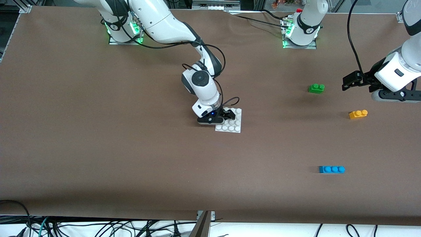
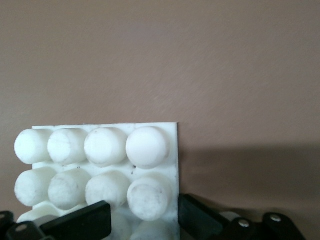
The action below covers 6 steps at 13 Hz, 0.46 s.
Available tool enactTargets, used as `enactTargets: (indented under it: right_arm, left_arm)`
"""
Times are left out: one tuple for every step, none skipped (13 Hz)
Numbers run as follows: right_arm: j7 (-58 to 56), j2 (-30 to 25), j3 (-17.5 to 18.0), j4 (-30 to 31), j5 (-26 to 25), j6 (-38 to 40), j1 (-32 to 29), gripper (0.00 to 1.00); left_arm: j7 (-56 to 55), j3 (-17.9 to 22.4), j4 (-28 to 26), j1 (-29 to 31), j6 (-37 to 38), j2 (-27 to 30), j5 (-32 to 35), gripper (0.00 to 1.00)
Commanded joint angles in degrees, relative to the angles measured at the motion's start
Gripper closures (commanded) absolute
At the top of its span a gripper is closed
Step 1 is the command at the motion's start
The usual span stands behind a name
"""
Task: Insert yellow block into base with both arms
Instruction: 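Keep pushing the white base plate further toward the table middle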
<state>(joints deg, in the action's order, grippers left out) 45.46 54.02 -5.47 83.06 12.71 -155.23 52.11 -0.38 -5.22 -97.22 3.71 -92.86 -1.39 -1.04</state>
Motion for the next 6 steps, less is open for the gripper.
enactTargets:
  right_arm:
    - [1.82,2.67,0.2,-3.08,0.82,-0.34,1.94,0.35]
    - [2.26,2.84,0.2,-3.26,0.82,-0.42,2.47,0.35]
    - [2.17,2.76,0.2,-3.26,0.82,-0.42,2.47,0.35]
    - [2.0,2.76,0.11,-3.26,0.82,-0.42,2.47,0.35]
    - [1.82,2.5,-0.5,-3.35,0.82,-0.34,2.38,0.33]
    - [1.82,2.23,-0.42,-3.35,0.91,-0.34,2.12,0.29]
  left_arm:
    - [-0.32,-0.4,0.28,0.33,0.66,-0.02,0.77,0.0]
    - [-0.32,-0.4,0.28,0.33,0.66,-0.02,0.68,0.0]
    - [-0.32,-0.4,0.19,0.33,0.75,-0.02,0.68,0.0]
    - [-0.32,-0.4,0.19,0.42,0.66,-0.02,0.77,0.0]
    - [-0.32,-0.4,0.19,0.42,0.66,-0.02,0.77,0.0]
    - [-0.32,-0.4,0.19,0.42,0.66,-0.02,0.68,0.0]
